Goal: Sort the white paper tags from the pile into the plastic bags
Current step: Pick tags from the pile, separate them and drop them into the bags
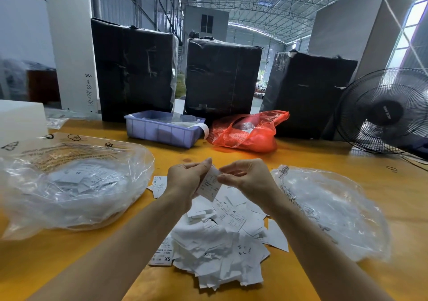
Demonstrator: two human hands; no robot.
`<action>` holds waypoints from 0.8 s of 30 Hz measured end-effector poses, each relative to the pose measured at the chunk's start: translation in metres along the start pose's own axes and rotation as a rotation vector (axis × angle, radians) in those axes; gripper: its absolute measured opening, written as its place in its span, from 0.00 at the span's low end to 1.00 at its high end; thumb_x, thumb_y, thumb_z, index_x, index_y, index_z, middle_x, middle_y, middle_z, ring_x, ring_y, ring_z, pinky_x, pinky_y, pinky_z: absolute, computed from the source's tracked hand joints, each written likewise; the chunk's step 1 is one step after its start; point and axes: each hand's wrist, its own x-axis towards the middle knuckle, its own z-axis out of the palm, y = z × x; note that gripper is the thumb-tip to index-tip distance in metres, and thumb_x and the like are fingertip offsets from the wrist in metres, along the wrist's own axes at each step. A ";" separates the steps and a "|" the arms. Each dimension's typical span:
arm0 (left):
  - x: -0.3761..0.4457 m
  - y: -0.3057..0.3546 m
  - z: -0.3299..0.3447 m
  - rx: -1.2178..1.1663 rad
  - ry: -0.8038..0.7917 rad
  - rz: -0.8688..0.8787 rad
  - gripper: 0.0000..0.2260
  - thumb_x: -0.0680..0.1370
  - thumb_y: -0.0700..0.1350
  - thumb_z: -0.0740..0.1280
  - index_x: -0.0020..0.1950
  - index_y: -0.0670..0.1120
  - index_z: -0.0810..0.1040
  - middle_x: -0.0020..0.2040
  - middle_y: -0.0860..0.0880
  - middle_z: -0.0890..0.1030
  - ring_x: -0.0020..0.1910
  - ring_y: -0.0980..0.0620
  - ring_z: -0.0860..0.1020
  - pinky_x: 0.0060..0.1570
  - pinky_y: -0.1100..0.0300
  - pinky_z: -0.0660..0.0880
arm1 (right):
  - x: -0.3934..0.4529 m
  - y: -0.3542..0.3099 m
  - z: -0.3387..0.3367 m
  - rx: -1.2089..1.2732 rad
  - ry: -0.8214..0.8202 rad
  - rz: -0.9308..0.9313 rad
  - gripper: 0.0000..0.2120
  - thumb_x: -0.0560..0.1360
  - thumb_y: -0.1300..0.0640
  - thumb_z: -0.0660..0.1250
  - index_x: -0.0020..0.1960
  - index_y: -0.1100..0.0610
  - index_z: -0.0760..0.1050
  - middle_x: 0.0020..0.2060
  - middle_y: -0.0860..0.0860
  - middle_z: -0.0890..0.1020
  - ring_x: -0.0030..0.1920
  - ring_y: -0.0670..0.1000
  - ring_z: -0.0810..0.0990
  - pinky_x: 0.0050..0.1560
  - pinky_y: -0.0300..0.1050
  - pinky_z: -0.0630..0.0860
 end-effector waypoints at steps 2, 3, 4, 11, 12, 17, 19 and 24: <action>0.000 -0.001 0.000 0.003 0.001 -0.019 0.07 0.71 0.45 0.74 0.41 0.43 0.79 0.39 0.44 0.80 0.42 0.46 0.78 0.43 0.53 0.78 | 0.000 0.001 -0.001 0.051 -0.005 0.036 0.10 0.68 0.62 0.75 0.49 0.62 0.82 0.43 0.56 0.84 0.45 0.54 0.83 0.52 0.50 0.80; 0.000 -0.001 0.000 0.007 -0.002 -0.028 0.07 0.71 0.45 0.74 0.42 0.43 0.80 0.39 0.44 0.80 0.42 0.47 0.78 0.43 0.53 0.78 | 0.001 0.002 -0.002 0.088 -0.003 0.067 0.09 0.68 0.62 0.75 0.47 0.61 0.82 0.41 0.55 0.84 0.42 0.51 0.83 0.49 0.47 0.81; 0.001 -0.002 0.001 0.011 -0.007 -0.034 0.08 0.71 0.46 0.74 0.43 0.43 0.80 0.39 0.44 0.80 0.42 0.47 0.78 0.43 0.53 0.78 | 0.001 0.003 -0.003 0.130 -0.003 0.107 0.07 0.68 0.62 0.76 0.45 0.60 0.82 0.39 0.53 0.84 0.39 0.48 0.82 0.44 0.41 0.81; 0.002 0.007 -0.006 0.165 -0.174 -0.110 0.15 0.70 0.45 0.74 0.51 0.37 0.80 0.40 0.43 0.83 0.36 0.49 0.80 0.35 0.58 0.77 | 0.002 0.002 -0.008 0.386 0.053 0.424 0.02 0.68 0.60 0.75 0.38 0.56 0.82 0.31 0.49 0.84 0.40 0.48 0.79 0.46 0.48 0.68; 0.003 0.010 -0.010 0.205 -0.207 -0.114 0.15 0.69 0.42 0.75 0.51 0.37 0.80 0.42 0.43 0.82 0.36 0.50 0.80 0.33 0.59 0.78 | 0.002 0.001 -0.007 0.418 0.049 0.449 0.03 0.68 0.60 0.74 0.37 0.55 0.81 0.31 0.49 0.84 0.40 0.49 0.80 0.46 0.48 0.68; 0.007 0.032 -0.026 0.413 -0.254 -0.084 0.04 0.69 0.38 0.75 0.41 0.42 0.82 0.28 0.48 0.80 0.26 0.55 0.77 0.31 0.63 0.76 | 0.002 0.003 -0.002 0.404 -0.004 0.456 0.01 0.71 0.61 0.72 0.41 0.56 0.81 0.34 0.50 0.85 0.40 0.48 0.81 0.46 0.47 0.68; 0.013 0.044 -0.041 0.539 -0.173 -0.042 0.03 0.70 0.38 0.74 0.40 0.44 0.81 0.34 0.46 0.81 0.32 0.54 0.77 0.32 0.63 0.75 | 0.002 0.004 -0.004 0.305 -0.014 0.395 0.02 0.72 0.60 0.71 0.44 0.56 0.81 0.35 0.49 0.86 0.41 0.48 0.82 0.47 0.48 0.70; 0.032 0.078 -0.108 0.827 0.215 0.114 0.07 0.74 0.39 0.71 0.51 0.42 0.81 0.49 0.43 0.80 0.49 0.47 0.78 0.39 0.59 0.77 | 0.004 -0.003 -0.025 0.058 -0.021 0.268 0.01 0.74 0.58 0.70 0.44 0.55 0.81 0.34 0.47 0.85 0.36 0.45 0.83 0.43 0.45 0.73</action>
